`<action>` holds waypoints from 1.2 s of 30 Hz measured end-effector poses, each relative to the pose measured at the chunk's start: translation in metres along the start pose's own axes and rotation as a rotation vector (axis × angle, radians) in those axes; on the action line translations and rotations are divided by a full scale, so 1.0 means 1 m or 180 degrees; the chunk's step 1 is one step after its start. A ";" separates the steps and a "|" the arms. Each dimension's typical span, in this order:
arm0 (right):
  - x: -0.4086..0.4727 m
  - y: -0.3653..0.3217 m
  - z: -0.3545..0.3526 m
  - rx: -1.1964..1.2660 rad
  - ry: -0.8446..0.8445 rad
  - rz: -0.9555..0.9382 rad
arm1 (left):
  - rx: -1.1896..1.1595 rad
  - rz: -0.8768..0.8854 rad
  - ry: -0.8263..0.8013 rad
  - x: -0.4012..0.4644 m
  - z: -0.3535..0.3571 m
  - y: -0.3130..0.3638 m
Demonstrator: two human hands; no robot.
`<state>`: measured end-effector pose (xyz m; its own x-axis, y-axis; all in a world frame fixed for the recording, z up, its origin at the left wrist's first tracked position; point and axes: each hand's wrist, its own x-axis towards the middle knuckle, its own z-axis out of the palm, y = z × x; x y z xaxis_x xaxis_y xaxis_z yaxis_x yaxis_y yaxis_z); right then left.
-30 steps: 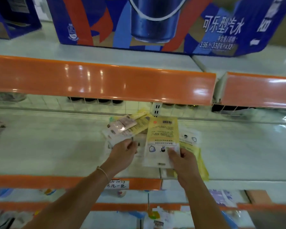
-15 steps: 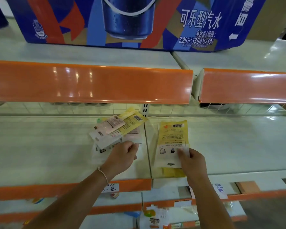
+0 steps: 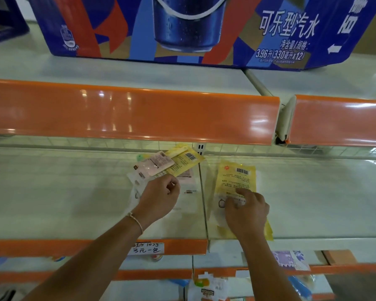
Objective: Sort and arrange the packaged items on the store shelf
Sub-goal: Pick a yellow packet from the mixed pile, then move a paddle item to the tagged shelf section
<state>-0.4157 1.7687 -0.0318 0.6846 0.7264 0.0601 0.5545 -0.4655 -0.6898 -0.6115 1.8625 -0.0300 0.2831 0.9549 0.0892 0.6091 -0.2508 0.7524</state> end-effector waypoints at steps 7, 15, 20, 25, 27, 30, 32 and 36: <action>-0.031 -0.038 0.048 0.0154 -0.0715 -0.0622 | 0.0770 -0.0047 0.0522 0.020 -0.022 -0.024; -0.036 -0.064 0.066 0.0330 -0.0875 -0.0873 | 0.1032 -0.0271 0.0204 0.049 -0.033 -0.055; -0.036 -0.067 0.069 0.0353 -0.0867 -0.0835 | 0.1323 -0.0331 -0.0326 0.068 -0.036 -0.065; -0.040 -0.065 0.069 0.0451 -0.0782 -0.0873 | 0.1430 -0.0324 -0.0528 0.079 -0.040 -0.064; -0.040 -0.064 0.067 0.0438 -0.0752 -0.0891 | 0.1401 -0.0328 -0.0471 0.080 -0.044 -0.064; -0.040 -0.062 0.065 0.0433 -0.0720 -0.0874 | 0.1272 -0.0224 -0.0195 0.075 -0.049 -0.059; -0.041 -0.062 0.065 0.0466 -0.0755 -0.0850 | 0.1110 -0.0129 0.0008 0.066 -0.051 -0.052; -0.041 -0.062 0.068 0.0589 -0.0891 -0.0723 | 0.0951 0.0066 0.0243 0.041 -0.057 -0.041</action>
<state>-0.5105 1.8016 -0.0406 0.3849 0.9219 0.0447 0.5647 -0.1970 -0.8014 -0.6672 1.9212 -0.0202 0.2481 0.9555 0.1598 0.7978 -0.2951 0.5257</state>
